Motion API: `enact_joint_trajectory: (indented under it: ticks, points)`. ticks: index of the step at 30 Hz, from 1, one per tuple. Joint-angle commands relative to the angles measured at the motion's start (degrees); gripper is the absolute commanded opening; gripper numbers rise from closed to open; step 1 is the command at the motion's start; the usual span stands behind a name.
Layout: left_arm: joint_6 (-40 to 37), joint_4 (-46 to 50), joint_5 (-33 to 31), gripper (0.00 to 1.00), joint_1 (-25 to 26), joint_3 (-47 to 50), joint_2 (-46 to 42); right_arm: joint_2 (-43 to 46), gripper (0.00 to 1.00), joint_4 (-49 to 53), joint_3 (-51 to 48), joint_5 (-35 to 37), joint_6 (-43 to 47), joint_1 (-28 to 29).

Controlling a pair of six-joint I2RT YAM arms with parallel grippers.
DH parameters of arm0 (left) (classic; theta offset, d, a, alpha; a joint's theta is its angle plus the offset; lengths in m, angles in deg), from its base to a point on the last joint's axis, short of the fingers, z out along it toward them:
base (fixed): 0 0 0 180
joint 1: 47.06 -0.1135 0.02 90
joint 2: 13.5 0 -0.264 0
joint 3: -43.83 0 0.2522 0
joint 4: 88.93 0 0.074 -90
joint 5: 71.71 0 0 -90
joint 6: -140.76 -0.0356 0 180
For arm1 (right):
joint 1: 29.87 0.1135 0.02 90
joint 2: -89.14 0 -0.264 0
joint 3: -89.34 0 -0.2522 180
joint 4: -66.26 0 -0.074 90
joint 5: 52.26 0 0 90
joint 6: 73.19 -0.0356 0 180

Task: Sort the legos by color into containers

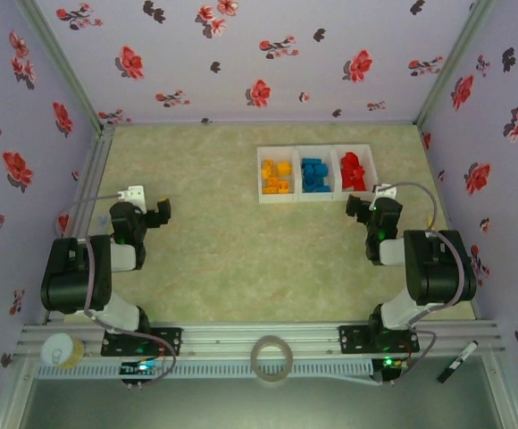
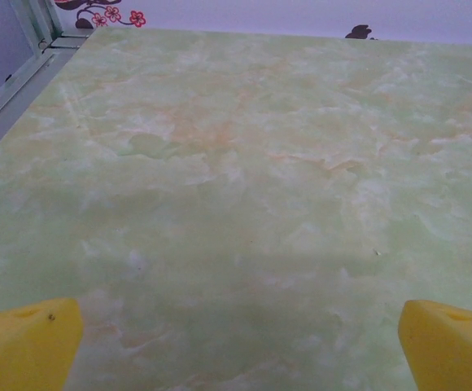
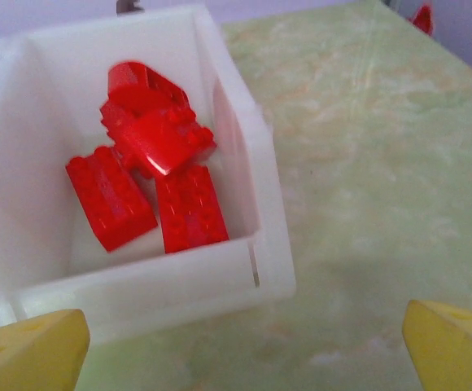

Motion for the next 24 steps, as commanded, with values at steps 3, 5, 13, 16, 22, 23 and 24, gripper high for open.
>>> enact_joint_trajectory:
  ticks: [3, 5, 13, 16, 22, 23, 24]
  points:
    - [-1.1, -0.2, -1.2, 1.00, -0.3, -1.1, -0.4, 0.3, 0.99, -2.1, 0.2, -0.6, 0.6, -0.4]
    - [-1.1, -0.2, -1.2, 1.00, -0.3, -1.2, -0.4, 0.9, 0.99, 0.1, 0.7, -0.6, 0.5, -0.4]
    - [-1.1, -0.2, -1.2, 1.00, -0.2, -1.1, -0.3, 0.6, 0.99, -0.8, 0.6, -0.7, 0.6, -0.4]
    - [-1.1, -0.3, -1.2, 1.00, -0.3, -1.2, -0.4, 0.5, 0.99, -0.5, 0.7, -0.6, 0.6, -0.4]
    - [-1.1, -0.2, -1.2, 1.00, -0.3, -1.2, -0.4, 0.6, 0.99, -0.3, 0.8, -0.7, 0.6, -0.4]
    - [-1.1, -0.2, -1.2, 1.00, -0.3, -1.2, -0.4, 0.6, 0.99, -0.5, 0.7, -0.7, 0.6, -0.4]
    - [-1.1, -0.3, -1.2, 1.00, -0.3, -1.1, -0.4, 0.6, 0.99, -0.5, 0.6, -0.7, 0.6, -0.4]
